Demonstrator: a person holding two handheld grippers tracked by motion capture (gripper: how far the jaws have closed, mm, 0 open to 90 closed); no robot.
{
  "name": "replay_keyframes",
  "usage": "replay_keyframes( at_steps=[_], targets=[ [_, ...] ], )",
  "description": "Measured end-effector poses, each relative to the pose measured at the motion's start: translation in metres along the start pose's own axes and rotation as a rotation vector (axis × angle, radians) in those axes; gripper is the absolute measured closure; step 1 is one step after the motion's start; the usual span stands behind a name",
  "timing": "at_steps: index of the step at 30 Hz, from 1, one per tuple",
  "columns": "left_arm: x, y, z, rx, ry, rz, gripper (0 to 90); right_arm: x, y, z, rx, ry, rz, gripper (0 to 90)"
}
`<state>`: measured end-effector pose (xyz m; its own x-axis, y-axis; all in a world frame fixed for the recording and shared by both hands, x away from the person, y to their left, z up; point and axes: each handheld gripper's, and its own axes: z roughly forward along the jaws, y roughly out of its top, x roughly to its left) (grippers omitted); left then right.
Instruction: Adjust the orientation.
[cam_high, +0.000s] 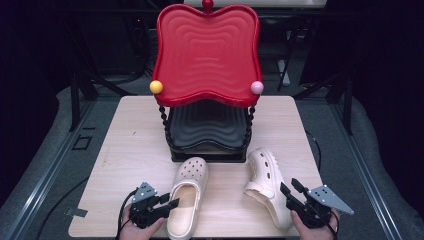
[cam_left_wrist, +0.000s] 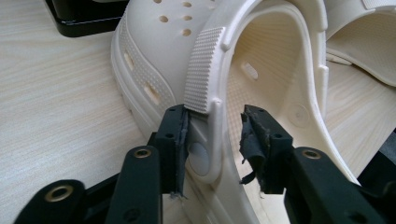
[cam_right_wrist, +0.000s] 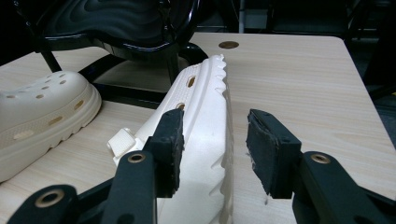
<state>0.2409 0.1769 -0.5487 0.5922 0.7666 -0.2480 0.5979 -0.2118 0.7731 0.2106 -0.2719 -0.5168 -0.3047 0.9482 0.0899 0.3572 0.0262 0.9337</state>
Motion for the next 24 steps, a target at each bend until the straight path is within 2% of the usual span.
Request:
replay_keyframes(
  at_steps=[2, 4, 7, 8, 13, 14, 17, 18, 19, 21, 22, 24],
  targets=[
    [0.001, -0.001, -0.001, -0.013, -0.004, -0.002, 56.6, 0.001, 0.001, -0.001, -0.004, -0.002, -0.006, 56.6],
    [0.003, 0.0, -0.003, -0.017, -0.001, 0.007, 54.5, 0.002, 0.003, -0.002, 0.008, -0.005, -0.013, 62.3],
    [0.004, -0.001, -0.006, -0.023, 0.001, 0.004, 52.9, 0.003, 0.005, -0.003, 0.012, -0.001, -0.017, 65.5],
    [0.006, -0.001, -0.009, -0.025, 0.004, -0.002, 52.4, 0.005, 0.007, -0.003, 0.016, 0.005, -0.025, 68.9],
    [0.009, -0.003, -0.015, -0.029, 0.004, -0.001, 51.8, 0.009, 0.009, -0.004, 0.021, 0.02, -0.048, 74.0],
    [0.009, -0.004, -0.018, -0.03, 0.004, 0.006, 51.7, 0.012, 0.01, -0.004, 0.026, 0.027, -0.067, 77.3],
    [0.01, -0.005, -0.023, -0.04, 0.009, 0.011, 51.8, 0.015, 0.011, -0.004, 0.048, 0.046, -0.075, 80.5],
    [0.012, -0.006, -0.026, -0.049, 0.016, 0.011, 51.6, 0.018, 0.012, -0.003, 0.069, 0.045, -0.107, 84.0],
    [0.014, -0.006, -0.028, -0.046, 0.022, 0.011, 51.3, 0.019, 0.012, -0.002, 0.083, 0.046, -0.112, 84.9],
    [0.015, -0.006, -0.03, -0.053, 0.025, 0.001, 51.1, 0.019, 0.011, 0.0, 0.09, 0.044, -0.116, 86.2],
    [0.019, -0.006, -0.033, -0.06, 0.039, -0.003, 51.1, 0.018, 0.01, 0.002, 0.125, 0.028, -0.125, 88.4],
    [0.022, -0.006, -0.037, -0.073, 0.042, -0.018, 50.5, 0.015, 0.009, 0.004, 0.151, 0.022, -0.124, 89.4]
  ],
)
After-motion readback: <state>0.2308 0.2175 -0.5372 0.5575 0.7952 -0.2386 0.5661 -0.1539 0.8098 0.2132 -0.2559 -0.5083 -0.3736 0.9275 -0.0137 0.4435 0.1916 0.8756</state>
